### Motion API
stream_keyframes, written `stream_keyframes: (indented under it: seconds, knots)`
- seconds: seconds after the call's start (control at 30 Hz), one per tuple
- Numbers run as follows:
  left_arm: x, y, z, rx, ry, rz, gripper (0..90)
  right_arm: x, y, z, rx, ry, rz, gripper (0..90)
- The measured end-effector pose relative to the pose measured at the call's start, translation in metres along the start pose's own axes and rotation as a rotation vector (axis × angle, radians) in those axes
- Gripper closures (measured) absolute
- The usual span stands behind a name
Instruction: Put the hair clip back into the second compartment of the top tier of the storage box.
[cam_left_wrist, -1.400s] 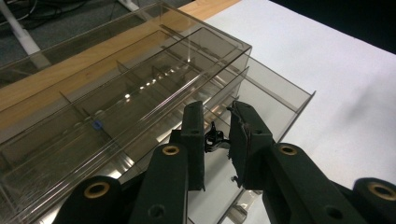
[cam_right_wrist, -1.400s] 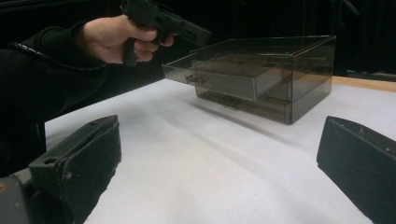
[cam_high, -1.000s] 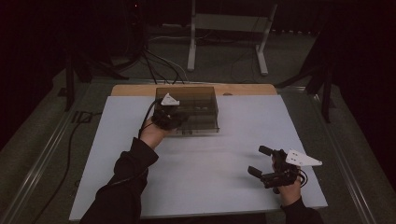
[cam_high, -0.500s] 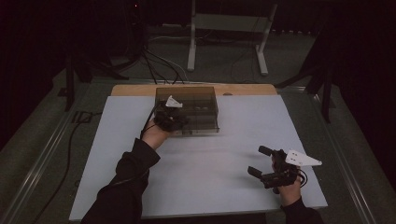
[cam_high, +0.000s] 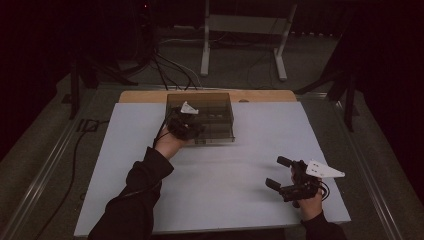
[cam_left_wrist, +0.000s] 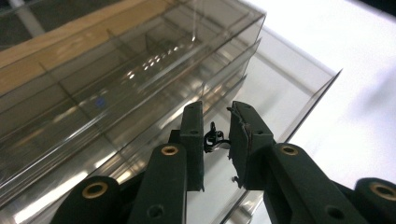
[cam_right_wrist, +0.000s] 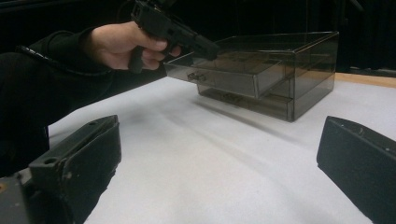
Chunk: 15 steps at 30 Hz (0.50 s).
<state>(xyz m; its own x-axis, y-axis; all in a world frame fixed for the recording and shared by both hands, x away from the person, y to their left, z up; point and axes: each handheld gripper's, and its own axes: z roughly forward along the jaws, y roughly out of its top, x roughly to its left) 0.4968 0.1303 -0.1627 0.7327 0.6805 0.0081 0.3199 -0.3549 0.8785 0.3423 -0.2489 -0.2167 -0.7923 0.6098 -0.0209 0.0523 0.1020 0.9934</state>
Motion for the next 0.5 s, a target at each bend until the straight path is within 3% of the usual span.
stream_keyframes:
  seconds: [0.13,0.27,0.33,0.47,0.5]
  knots:
    - [-0.0006,0.0013,-0.0011,-0.008,0.009,0.005,71.8,-0.0001,0.0,0.0002,0.001,0.001,0.0,0.0]
    - [0.0,0.0023,-0.0023,-0.027,0.003,-0.024,54.7,-0.0002,-0.0001,0.0002,0.002,0.0,0.001,0.0]
    - [-0.0009,0.0027,-0.0029,-0.026,0.017,-0.013,51.6,-0.0002,-0.0001,0.0002,0.002,-0.001,0.001,0.0]
    - [-0.0003,0.004,-0.0048,-0.04,0.005,-0.026,42.2,-0.0002,-0.0001,0.0004,0.003,0.0,0.002,0.0]
    - [-0.0006,0.0049,-0.0051,-0.033,0.027,-0.03,37.7,-0.0002,-0.0001,0.0003,0.003,0.001,0.003,0.0]
